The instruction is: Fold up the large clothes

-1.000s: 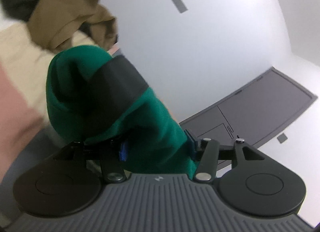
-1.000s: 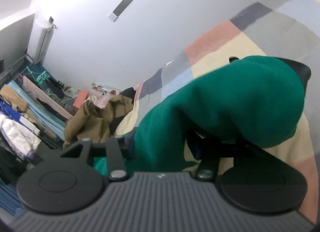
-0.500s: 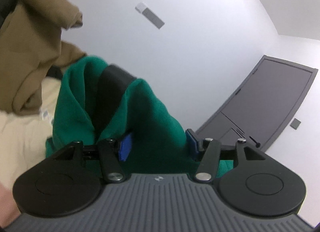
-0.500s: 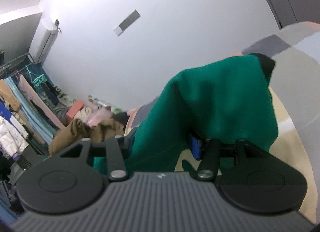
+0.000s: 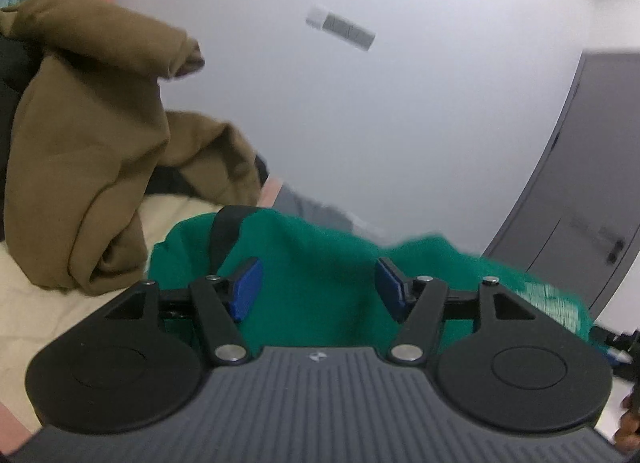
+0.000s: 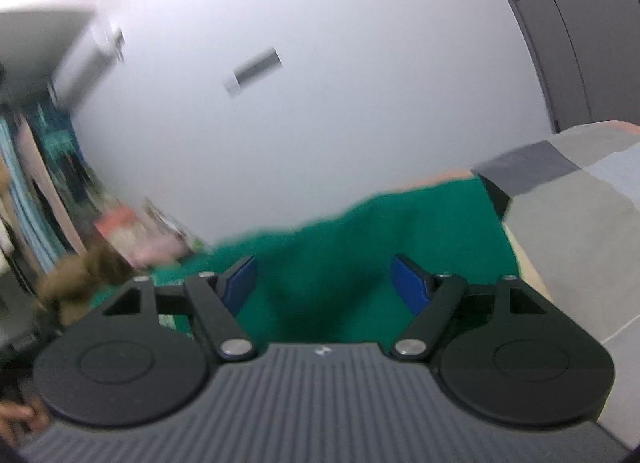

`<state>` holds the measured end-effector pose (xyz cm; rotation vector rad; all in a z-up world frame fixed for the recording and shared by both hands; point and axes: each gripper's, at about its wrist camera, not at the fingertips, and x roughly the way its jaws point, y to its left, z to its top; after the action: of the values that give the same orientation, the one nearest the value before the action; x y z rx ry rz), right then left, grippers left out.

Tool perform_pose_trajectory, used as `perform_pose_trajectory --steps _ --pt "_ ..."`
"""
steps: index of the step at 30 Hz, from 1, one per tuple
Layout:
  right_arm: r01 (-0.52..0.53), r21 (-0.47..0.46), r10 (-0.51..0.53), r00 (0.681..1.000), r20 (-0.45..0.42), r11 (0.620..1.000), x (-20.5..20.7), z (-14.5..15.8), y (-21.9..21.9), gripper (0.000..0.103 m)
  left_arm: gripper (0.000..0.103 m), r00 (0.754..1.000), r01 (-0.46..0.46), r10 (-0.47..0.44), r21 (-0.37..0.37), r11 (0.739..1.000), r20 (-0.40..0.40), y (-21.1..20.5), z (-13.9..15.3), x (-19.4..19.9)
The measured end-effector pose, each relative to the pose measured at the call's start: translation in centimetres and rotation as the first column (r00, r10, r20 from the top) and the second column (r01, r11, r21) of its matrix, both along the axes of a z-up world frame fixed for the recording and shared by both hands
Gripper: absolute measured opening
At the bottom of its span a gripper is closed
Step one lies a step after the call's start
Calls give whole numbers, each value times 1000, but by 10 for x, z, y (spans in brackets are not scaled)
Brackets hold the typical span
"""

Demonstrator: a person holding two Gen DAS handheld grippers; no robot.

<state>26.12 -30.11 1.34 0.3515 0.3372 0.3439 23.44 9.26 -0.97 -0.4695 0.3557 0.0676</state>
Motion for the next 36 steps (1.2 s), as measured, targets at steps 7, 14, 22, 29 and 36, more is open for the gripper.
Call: perform_pose_trajectory --steps 7,14,22,29,36 --pt "-25 -174 5 993 -116 984 38 -37 21 74 67 990 28 -20 55 998 -138 -8 -37 29" --pt "-27 -183 -3 987 -163 983 51 -55 28 74 68 988 22 -13 54 998 -157 -11 -32 30" --pt "5 97 15 978 -208 995 5 -17 12 75 75 996 34 -43 -122 992 -75 -12 9 -24" --pt "37 303 101 898 -427 952 -33 -32 7 78 85 977 82 -138 -307 948 -165 -27 -6 -63" --pt "166 450 106 848 -520 878 -17 -72 -7 77 85 961 2 -178 -641 768 -210 -4 -65 -34"
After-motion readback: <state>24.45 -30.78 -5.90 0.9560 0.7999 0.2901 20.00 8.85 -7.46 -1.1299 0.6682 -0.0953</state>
